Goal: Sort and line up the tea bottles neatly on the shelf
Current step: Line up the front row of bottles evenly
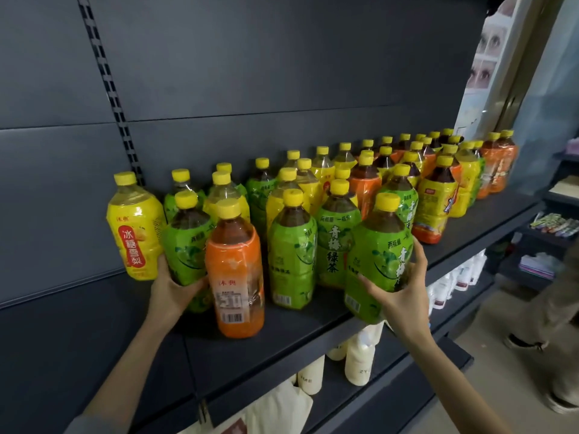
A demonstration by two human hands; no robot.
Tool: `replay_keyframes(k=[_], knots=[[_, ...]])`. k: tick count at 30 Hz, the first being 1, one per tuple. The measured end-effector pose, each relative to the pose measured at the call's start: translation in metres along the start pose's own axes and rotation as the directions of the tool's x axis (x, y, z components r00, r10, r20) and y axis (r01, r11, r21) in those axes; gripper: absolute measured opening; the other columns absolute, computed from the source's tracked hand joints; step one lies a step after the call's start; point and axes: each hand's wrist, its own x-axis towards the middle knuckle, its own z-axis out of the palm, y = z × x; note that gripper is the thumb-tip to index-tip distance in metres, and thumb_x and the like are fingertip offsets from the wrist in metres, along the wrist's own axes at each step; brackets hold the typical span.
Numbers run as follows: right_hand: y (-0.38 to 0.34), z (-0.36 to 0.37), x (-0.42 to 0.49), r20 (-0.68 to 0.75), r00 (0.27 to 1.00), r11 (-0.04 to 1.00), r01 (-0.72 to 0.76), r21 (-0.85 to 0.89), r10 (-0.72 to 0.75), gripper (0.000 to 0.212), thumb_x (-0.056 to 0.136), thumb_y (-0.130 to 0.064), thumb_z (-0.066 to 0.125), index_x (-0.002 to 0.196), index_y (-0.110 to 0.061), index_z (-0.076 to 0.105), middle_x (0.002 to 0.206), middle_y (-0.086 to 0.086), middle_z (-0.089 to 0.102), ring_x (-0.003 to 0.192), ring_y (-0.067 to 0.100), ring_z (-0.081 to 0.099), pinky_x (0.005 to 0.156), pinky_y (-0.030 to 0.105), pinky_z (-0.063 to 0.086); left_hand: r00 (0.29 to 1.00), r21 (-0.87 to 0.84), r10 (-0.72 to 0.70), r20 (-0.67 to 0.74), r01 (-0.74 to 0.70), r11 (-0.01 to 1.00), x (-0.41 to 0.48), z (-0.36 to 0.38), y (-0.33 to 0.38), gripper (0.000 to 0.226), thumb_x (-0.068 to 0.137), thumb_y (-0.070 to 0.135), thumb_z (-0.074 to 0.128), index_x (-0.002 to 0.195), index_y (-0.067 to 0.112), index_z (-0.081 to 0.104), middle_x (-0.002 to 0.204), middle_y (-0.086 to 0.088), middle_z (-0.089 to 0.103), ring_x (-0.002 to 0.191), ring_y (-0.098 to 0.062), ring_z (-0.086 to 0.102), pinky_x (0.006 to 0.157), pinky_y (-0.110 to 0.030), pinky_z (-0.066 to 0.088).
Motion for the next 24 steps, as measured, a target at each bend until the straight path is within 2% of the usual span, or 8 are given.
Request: replay_keyframes(k=[7,9,10,12,13,16,21,24], knots=[[0.019,-0.003,0.037,-0.019,1.0,0.997,0.014,-0.077,-0.016,0.11,0.059,-0.057,0.077,0.146,-0.042,0.01,0.148,-0.009,0.039,0.132,0.013,0.042,0.101,0.05,0.044,0.994,-0.02,-0.016,0.104,0.018,1.0,0.001,0.003,0.001,0.079,0.081,-0.008,0.062,0.143,0.017,0.02,0.123,-0.001,0.047,0.112,-0.015,0.049,0.085,-0.024,0.044],[0.022,0.0,0.046,-0.029,0.999,0.995,0.012,-0.101,-0.015,0.11,0.061,-0.054,0.077,0.147,-0.041,0.009,0.149,-0.007,0.037,0.133,0.014,0.041,0.103,0.051,0.042,0.993,0.003,0.022,0.116,-0.022,1.0,-0.001,-0.003,0.002,0.065,0.085,0.012,0.064,0.136,0.028,0.028,0.125,0.005,0.049,0.115,-0.008,0.05,0.097,-0.034,0.041],[0.022,0.002,0.051,-0.029,0.999,0.993,0.012,-0.114,-0.015,0.11,0.063,-0.052,0.077,0.148,-0.038,0.008,0.15,-0.005,0.035,0.134,0.016,0.039,0.104,0.051,0.039,0.994,0.033,0.037,0.101,-0.041,0.999,-0.002,-0.007,0.001,0.062,0.085,0.034,0.065,0.137,0.031,0.031,0.13,0.004,0.048,0.121,-0.009,0.047,0.103,-0.039,0.038],[0.023,0.008,0.061,-0.015,1.0,0.991,0.004,-0.136,-0.007,0.111,0.068,-0.046,0.077,0.15,-0.033,0.004,0.151,0.003,0.03,0.136,0.021,0.035,0.107,0.05,0.035,0.995,0.091,0.007,0.098,-0.016,0.996,-0.001,-0.013,-0.003,0.086,0.075,0.072,0.053,0.145,0.03,0.027,0.146,-0.001,0.036,0.135,-0.018,0.032,0.111,-0.047,0.029],[0.023,0.01,0.065,-0.004,1.0,0.99,-0.004,-0.142,0.003,0.112,0.069,-0.044,0.077,0.151,-0.031,0.002,0.151,0.008,0.026,0.136,0.025,0.032,0.109,0.046,0.033,0.995,0.099,-0.01,0.103,-0.001,0.995,-0.001,-0.014,-0.005,0.092,0.071,0.077,0.047,0.147,0.03,0.024,0.15,0.0,0.03,0.138,-0.02,0.025,0.113,-0.048,0.026],[0.024,0.016,0.075,0.026,0.999,0.989,-0.022,-0.144,0.026,0.114,0.068,-0.042,0.075,0.151,-0.029,-0.003,0.143,0.021,0.018,0.133,0.033,0.027,0.106,0.034,0.027,0.993,0.094,-0.016,0.117,0.005,0.996,-0.001,-0.014,-0.006,0.088,0.072,0.073,0.049,0.147,0.037,0.021,0.152,0.004,0.026,0.139,-0.02,0.023,0.113,-0.048,0.025],[0.032,0.024,0.086,0.053,0.995,0.99,-0.072,-0.119,0.079,0.108,0.07,-0.046,0.068,0.15,-0.032,-0.004,0.142,0.02,0.022,0.132,0.036,0.029,0.111,0.047,0.027,0.992,0.085,0.001,0.124,-0.012,0.996,0.001,-0.016,-0.009,0.089,0.069,0.078,0.053,0.144,0.037,0.03,0.144,0.004,0.041,0.132,-0.018,0.038,0.108,-0.052,0.035],[0.037,0.024,0.09,0.093,0.99,0.989,-0.092,-0.112,0.102,0.106,0.078,-0.037,0.071,0.15,-0.032,-0.006,0.144,0.021,0.017,0.134,0.036,0.027,0.112,0.047,0.025,0.997,0.082,0.005,0.083,-0.012,0.997,-0.012,-0.005,0.004,0.089,0.073,0.076,0.045,0.148,0.039,0.015,0.152,0.004,0.028,0.139,-0.016,0.025,0.113,-0.051,0.024]])
